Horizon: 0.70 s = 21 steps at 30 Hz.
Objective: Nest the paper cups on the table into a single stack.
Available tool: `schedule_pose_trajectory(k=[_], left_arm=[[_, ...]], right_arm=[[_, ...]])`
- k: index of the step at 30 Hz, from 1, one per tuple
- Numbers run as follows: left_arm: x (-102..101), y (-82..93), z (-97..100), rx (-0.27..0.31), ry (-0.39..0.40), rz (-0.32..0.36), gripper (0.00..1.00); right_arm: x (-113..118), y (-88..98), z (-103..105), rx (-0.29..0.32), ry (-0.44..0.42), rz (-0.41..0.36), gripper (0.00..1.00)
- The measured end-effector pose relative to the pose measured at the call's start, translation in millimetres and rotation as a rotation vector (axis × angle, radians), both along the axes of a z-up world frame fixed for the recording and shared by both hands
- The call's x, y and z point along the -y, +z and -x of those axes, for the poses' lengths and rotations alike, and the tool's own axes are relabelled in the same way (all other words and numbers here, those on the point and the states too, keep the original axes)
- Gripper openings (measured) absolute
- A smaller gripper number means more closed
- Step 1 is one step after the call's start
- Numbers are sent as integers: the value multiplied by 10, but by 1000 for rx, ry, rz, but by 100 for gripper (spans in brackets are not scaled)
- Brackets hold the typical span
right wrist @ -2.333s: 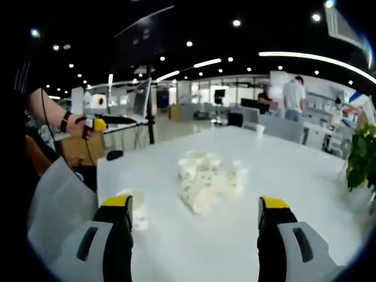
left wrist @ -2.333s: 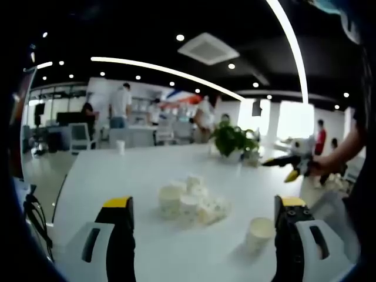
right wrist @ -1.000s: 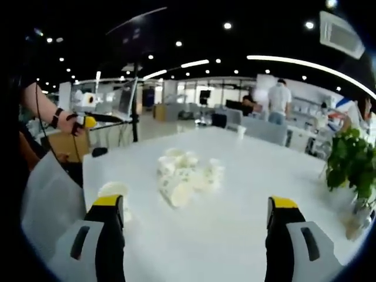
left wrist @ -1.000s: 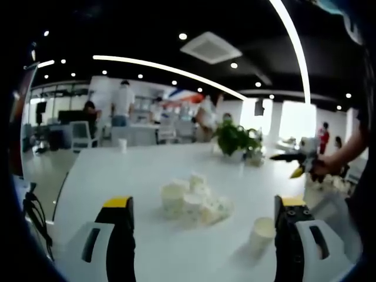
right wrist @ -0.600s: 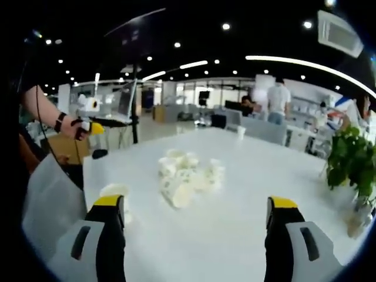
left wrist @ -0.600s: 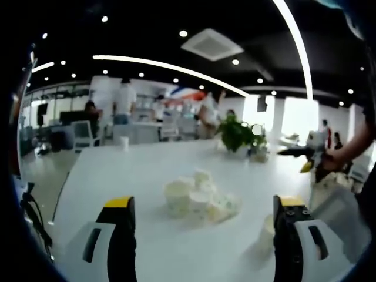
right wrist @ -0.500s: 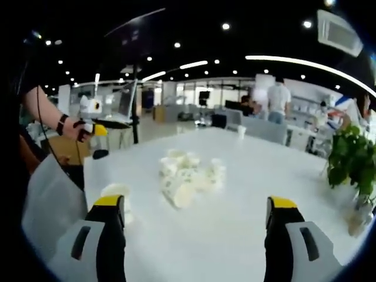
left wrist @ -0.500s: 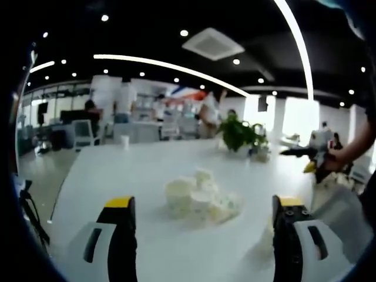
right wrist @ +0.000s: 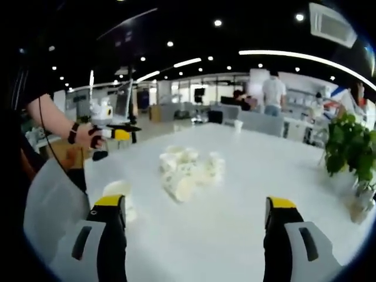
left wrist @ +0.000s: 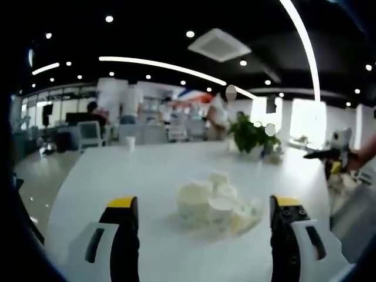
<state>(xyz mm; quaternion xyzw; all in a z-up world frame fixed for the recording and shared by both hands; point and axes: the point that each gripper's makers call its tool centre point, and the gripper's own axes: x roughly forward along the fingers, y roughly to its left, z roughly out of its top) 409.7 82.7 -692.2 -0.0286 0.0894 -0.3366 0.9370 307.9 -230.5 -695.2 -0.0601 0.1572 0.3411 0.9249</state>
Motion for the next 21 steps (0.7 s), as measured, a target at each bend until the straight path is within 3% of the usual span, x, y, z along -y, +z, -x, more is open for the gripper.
schedule_pose_trajectory(k=[8, 21], left_arm=[[87, -140, -195, -5, 12, 3, 88], [-28, -405, -529, -16, 68, -12, 85]], right_arm=[[30, -27, 11, -11, -20, -7, 96], [55, -90, 46, -38, -38, -4, 95]])
